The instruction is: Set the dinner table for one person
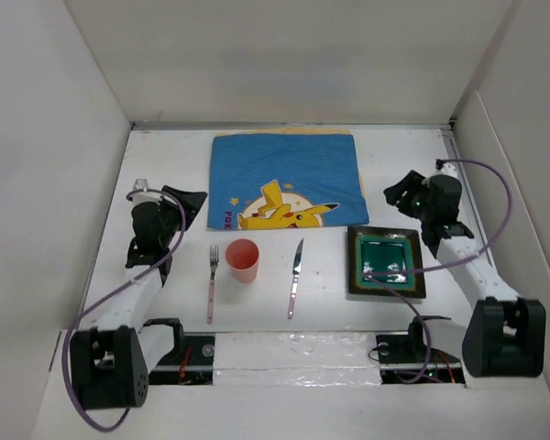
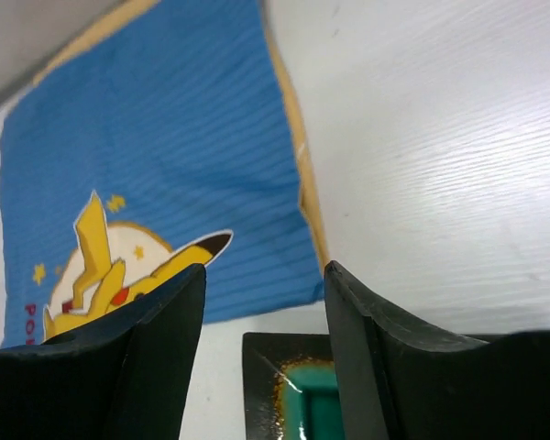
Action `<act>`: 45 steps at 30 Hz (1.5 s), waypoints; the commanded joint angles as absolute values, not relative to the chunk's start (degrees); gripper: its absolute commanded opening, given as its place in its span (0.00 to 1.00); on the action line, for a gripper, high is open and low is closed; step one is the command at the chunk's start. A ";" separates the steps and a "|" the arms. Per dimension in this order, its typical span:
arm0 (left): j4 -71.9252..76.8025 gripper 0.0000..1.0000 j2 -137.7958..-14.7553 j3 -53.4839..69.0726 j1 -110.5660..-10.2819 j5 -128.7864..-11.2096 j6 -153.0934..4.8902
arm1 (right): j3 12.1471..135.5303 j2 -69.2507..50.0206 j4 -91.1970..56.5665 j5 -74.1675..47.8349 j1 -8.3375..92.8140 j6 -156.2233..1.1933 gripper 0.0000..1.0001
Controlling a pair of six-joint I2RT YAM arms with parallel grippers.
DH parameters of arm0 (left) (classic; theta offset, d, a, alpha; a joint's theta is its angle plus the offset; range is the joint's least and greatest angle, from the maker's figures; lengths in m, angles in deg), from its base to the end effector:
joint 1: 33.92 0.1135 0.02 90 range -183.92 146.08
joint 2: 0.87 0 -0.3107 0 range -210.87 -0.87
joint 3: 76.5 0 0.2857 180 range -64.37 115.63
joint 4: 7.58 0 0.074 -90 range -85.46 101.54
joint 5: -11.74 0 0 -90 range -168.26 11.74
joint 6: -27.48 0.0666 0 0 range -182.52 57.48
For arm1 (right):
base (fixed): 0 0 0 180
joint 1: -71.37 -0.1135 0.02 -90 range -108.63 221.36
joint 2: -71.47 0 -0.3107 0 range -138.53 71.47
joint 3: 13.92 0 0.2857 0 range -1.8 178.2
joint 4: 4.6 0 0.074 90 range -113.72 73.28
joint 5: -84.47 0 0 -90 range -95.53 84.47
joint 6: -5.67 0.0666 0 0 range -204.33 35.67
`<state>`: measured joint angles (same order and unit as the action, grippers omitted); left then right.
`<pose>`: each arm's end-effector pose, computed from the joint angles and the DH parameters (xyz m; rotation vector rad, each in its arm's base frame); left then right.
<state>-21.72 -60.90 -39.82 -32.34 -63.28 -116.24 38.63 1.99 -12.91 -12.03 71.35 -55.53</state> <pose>0.2640 -0.0099 0.2473 -0.6569 1.6878 -0.8856 0.3112 0.0076 0.2615 0.4345 1.9882 0.4328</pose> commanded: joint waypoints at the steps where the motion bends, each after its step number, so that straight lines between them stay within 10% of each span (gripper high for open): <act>1: -18.67 0.51 -52.92 -33.99 -32.25 -58.86 -115.52 | 34.87 9.13 -16.45 -8.25 76.10 -52.70 0.60; 10: -1.10 0.43 -41.39 -21.23 -32.25 -43.90 -101.47 | 22.64 22.59 -30.51 2.46 84.20 -44.95 0.90; 21: 0.32 0.43 -38.49 -22.54 -32.78 -37.92 -97.07 | 26.06 5.74 -31.31 -10.70 87.54 -51.45 0.92; 30: 1.55 0.43 -39.28 -21.13 -32.78 -37.48 -96.54 | 30.28 1.43 -35.52 -11.16 85.17 -53.12 0.84; 33: 1.21 0.43 -39.54 -21.22 -32.17 -37.57 -96.89 | 33.35 -2.26 -38.51 -12.19 80.96 -55.05 0.58; 45: -0.03 0.43 -42.09 -21.75 -31.11 -37.39 -98.12 | 31.60 -0.17 -42.38 -19.32 73.92 -56.20 0.43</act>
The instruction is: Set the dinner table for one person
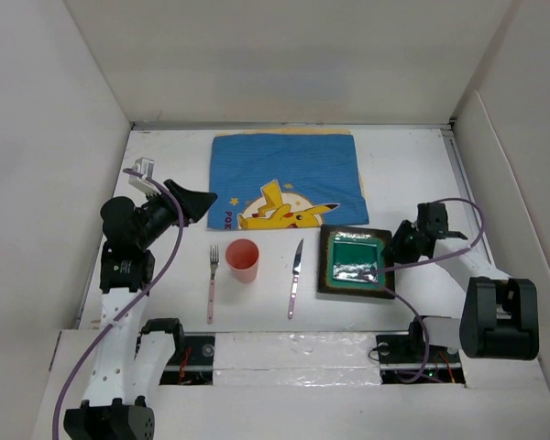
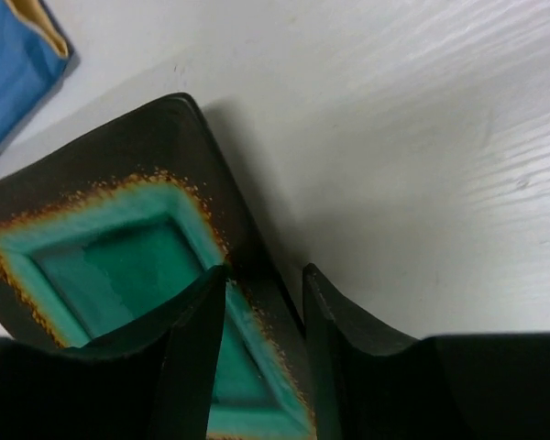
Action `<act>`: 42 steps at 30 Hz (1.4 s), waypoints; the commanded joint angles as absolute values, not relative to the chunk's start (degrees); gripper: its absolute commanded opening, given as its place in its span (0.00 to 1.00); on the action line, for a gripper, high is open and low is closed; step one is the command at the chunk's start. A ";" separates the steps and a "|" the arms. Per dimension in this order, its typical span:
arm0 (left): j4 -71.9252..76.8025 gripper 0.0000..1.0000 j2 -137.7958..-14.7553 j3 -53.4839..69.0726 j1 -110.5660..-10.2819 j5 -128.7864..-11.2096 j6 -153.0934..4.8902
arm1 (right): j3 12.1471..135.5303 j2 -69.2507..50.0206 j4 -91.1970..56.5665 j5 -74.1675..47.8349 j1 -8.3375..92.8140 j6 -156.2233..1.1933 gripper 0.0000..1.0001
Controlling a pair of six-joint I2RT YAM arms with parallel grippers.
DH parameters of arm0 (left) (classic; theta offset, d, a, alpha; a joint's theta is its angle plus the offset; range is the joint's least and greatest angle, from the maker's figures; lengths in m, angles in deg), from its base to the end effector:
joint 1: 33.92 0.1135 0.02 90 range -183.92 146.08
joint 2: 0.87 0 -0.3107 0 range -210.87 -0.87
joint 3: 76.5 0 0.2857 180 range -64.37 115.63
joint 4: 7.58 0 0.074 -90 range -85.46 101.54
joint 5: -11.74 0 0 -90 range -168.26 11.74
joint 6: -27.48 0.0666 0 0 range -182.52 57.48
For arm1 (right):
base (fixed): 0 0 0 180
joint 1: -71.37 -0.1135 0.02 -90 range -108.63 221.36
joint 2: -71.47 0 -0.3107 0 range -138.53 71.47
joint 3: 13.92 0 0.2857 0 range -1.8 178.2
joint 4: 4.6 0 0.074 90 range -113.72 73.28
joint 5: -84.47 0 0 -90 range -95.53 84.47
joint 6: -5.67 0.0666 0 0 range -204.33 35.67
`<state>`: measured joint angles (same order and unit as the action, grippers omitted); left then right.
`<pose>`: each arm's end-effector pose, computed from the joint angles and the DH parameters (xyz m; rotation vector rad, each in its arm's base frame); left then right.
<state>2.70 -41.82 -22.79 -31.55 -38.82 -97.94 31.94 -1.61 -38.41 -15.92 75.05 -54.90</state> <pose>0.1909 -0.0344 0.3857 0.0460 1.6207 -0.9728 0.2515 -0.0041 0.1580 0.6986 2.5696 0.3892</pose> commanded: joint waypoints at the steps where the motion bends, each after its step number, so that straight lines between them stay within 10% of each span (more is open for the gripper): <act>1: -0.11 0.43 -42.18 -21.83 -31.11 -37.30 -98.20 | 31.52 0.01 -42.47 -19.93 73.91 -56.38 0.38; 8: 0.32 0.43 -43.23 -21.92 -31.11 -38.36 -98.03 | 29.58 -2.01 -37.47 -25.47 74.44 -57.17 0.58; 22: 1.38 0.41 -42.80 -21.66 -31.11 -42.13 -97.42 | 28.79 -5.80 -33.77 -35.32 82.79 -61.13 0.00; 42: 2.26 0.40 -41.65 -22.63 -30.06 -43.63 -97.06 | 25.98 22.06 -30.79 -55.08 90.25 -53.14 0.00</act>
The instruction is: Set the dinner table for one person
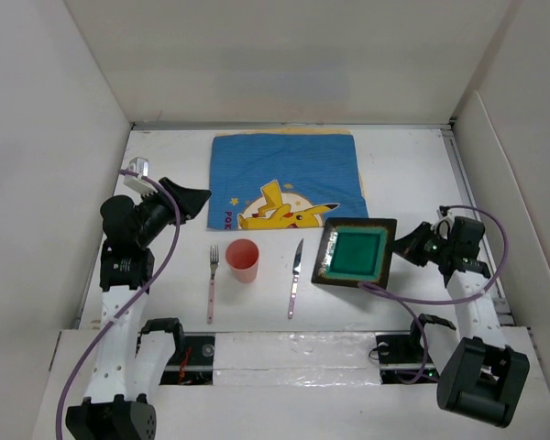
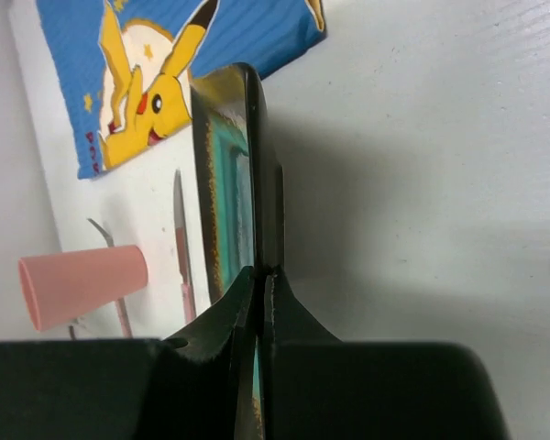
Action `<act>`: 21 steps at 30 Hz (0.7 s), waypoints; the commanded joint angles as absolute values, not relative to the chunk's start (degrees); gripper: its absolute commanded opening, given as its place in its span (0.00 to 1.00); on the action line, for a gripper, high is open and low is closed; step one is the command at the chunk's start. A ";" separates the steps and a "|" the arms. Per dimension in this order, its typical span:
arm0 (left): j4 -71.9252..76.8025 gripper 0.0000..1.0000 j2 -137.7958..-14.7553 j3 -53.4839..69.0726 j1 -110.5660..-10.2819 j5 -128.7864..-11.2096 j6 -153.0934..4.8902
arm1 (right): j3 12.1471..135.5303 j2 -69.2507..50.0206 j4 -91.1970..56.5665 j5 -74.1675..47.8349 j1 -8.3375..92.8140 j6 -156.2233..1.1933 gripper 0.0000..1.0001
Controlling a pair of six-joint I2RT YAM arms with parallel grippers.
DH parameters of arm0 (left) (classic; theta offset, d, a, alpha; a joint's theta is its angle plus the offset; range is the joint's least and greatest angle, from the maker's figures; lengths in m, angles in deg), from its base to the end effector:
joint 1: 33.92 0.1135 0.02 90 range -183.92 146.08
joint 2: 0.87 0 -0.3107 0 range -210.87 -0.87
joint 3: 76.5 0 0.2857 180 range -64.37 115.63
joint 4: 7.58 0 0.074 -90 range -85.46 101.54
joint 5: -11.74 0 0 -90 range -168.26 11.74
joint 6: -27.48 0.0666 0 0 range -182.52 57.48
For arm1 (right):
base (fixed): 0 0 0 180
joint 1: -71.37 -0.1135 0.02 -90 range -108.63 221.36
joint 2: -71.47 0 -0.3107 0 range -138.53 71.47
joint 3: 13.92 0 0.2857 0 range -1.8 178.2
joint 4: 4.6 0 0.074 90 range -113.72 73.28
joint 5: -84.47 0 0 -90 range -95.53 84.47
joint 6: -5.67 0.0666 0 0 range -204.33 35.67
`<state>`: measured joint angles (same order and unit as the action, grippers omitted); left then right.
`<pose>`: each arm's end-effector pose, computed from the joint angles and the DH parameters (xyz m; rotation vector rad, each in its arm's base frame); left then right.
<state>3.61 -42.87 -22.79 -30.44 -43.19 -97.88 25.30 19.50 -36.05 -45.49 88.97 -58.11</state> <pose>0.1993 -0.0262 0.3806 -0.0496 1.6371 -0.9065 0.2006 -0.0188 0.2080 0.5195 2.2187 0.8881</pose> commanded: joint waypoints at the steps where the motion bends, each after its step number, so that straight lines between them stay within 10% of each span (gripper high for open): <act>1: 2.34 0.40 -41.56 -22.63 -30.06 -43.80 -96.98 | 25.54 22.51 -29.65 -55.97 90.96 -51.30 0.00; 21: 1.73 0.42 -42.88 -22.28 -30.06 -43.19 -96.62 | 36.33 11.84 15.07 -61.97 82.65 -17.10 0.00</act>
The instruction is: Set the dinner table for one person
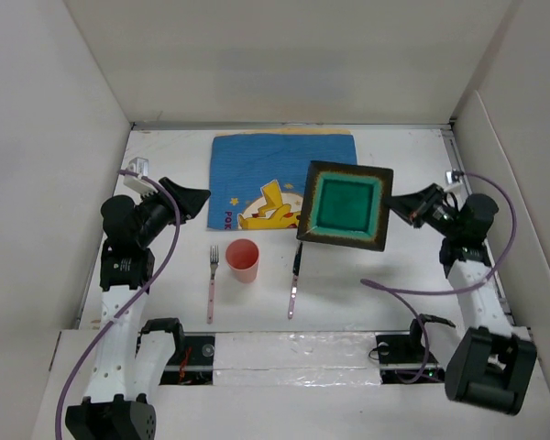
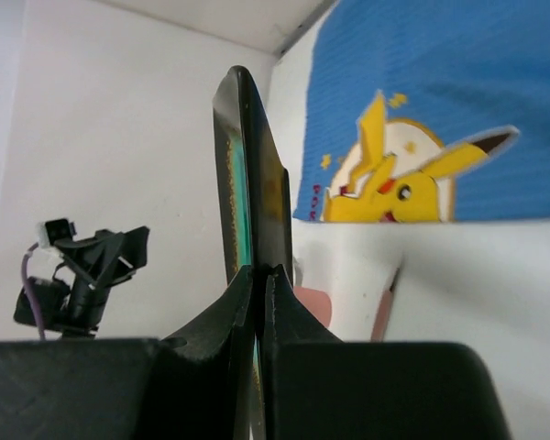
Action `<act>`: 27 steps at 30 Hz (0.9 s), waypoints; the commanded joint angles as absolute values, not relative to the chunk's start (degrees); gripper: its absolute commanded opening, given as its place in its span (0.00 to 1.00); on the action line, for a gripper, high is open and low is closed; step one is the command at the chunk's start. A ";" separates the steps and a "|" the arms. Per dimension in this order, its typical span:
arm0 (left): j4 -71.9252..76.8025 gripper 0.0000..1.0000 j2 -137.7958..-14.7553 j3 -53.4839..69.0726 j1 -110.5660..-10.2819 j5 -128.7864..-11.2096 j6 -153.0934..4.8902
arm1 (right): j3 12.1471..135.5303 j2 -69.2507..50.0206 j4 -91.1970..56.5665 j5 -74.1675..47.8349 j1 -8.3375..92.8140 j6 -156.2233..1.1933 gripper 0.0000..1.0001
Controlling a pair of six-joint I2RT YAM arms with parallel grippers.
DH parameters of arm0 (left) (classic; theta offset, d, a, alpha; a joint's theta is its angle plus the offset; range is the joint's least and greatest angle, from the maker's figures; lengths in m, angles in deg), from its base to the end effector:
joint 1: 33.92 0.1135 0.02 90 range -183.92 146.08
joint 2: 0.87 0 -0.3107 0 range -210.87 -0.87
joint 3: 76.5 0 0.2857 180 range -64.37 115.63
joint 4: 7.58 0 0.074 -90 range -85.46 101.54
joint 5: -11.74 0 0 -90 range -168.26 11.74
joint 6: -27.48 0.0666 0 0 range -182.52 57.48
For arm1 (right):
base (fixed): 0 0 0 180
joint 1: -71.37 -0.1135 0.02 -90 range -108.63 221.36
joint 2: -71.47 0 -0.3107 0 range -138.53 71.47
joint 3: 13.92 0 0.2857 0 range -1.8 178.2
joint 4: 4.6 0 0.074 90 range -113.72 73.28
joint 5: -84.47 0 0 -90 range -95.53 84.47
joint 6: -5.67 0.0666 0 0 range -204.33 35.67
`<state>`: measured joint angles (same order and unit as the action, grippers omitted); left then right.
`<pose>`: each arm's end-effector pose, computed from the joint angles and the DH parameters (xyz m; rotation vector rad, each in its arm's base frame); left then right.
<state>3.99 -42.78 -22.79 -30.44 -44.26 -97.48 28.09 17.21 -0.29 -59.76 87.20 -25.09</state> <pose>0.1996 -0.0252 0.3800 -0.0617 1.6379 -0.8879 0.2356 -0.0106 0.2895 0.4315 1.7950 1.3450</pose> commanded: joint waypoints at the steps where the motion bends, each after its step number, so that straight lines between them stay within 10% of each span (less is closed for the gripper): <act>1: 1.64 0.42 -42.97 -22.36 -30.06 -43.10 -96.71 | 37.92 8.92 19.79 -61.69 81.05 -15.18 0.00; 27: 2.96 0.42 -45.08 -21.75 -30.06 -42.84 -95.57 | 78.80 -49.55 30.31 -52.72 61.61 -10.05 0.00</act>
